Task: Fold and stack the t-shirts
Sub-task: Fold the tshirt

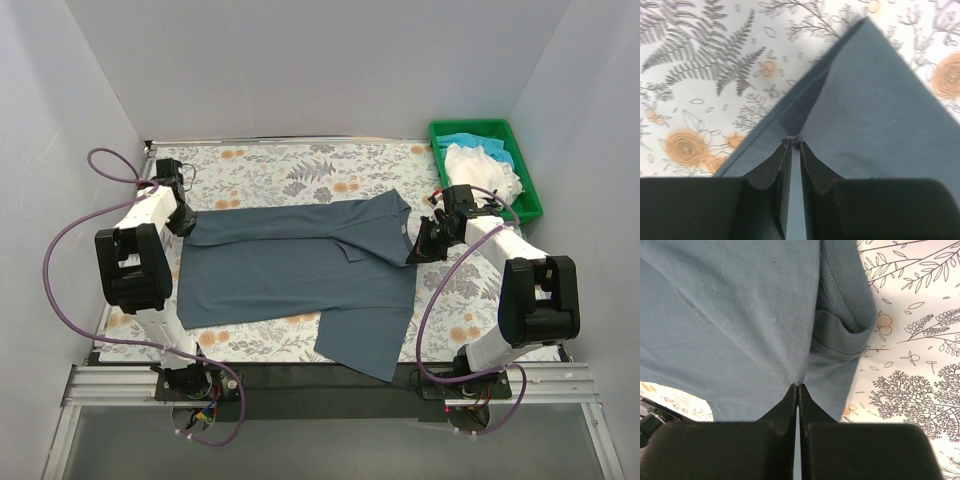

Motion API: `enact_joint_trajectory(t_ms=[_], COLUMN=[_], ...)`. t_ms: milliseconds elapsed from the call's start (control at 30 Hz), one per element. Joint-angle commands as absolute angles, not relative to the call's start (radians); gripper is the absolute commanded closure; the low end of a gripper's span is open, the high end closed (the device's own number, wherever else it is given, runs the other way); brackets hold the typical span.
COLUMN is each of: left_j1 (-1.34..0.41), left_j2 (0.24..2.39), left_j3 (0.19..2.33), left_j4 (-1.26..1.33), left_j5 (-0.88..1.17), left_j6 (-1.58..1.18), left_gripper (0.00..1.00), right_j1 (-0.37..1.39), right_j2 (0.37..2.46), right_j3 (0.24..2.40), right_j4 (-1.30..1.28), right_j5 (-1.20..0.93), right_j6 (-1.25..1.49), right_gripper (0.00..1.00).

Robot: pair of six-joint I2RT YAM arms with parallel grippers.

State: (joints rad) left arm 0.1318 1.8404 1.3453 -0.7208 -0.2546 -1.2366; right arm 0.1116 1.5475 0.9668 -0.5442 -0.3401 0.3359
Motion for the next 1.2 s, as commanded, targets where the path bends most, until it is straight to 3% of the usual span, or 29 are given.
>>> enact_joint_trajectory(t_ms=[0, 100, 200, 300, 400, 467, 600, 900, 1167], left_j1=[0.138, 0.15, 0.158, 0.158, 0.153, 0.147, 0.144, 0.146, 0.146], left_j2=[1.796, 1.81, 1.809, 1.806, 1.795, 1.798, 1.838, 1.974, 2.066], left_j3=[1.338, 1.324, 1.336, 1.374, 1.402, 1.41, 1.414, 1.503, 1.554], left_j4=[-0.764, -0.758, -0.742, -0.75, -0.732, -0.71, -0.663, -0.582, -0.542], left_j5=[-0.363, -0.39, -0.384, -0.327, -0.258, -0.2, -0.13, -0.109, -0.104], left_j6=[-1.227, -1.227, -1.223, -1.229, -1.232, -1.232, -1.246, -1.246, -1.247], left_gripper=[0.85, 0.85, 0.76, 0.59, 0.43, 0.41, 0.41, 0.46, 0.49], right_j1=[0.109, 0.107, 0.109, 0.109, 0.109, 0.109, 0.109, 0.106, 0.107], right_j2=[1.552, 1.551, 1.552, 1.56, 1.562, 1.566, 1.621, 1.896, 2.068], right_j3=[0.979, 0.976, 0.974, 0.979, 1.011, 1.064, 1.187, 1.478, 1.566], right_j4=[-0.529, -0.529, -0.532, -0.532, -0.534, -0.529, -0.503, -0.348, -0.192], right_j5=[-0.342, -0.342, -0.345, -0.357, -0.357, -0.342, -0.302, -0.27, -0.276], right_j6=[0.313, 0.304, 0.293, 0.272, 0.243, 0.223, 0.201, 0.343, 0.492], right_gripper=[0.99, 0.99, 0.99, 0.96, 0.83, 0.73, 0.63, 0.62, 0.53])
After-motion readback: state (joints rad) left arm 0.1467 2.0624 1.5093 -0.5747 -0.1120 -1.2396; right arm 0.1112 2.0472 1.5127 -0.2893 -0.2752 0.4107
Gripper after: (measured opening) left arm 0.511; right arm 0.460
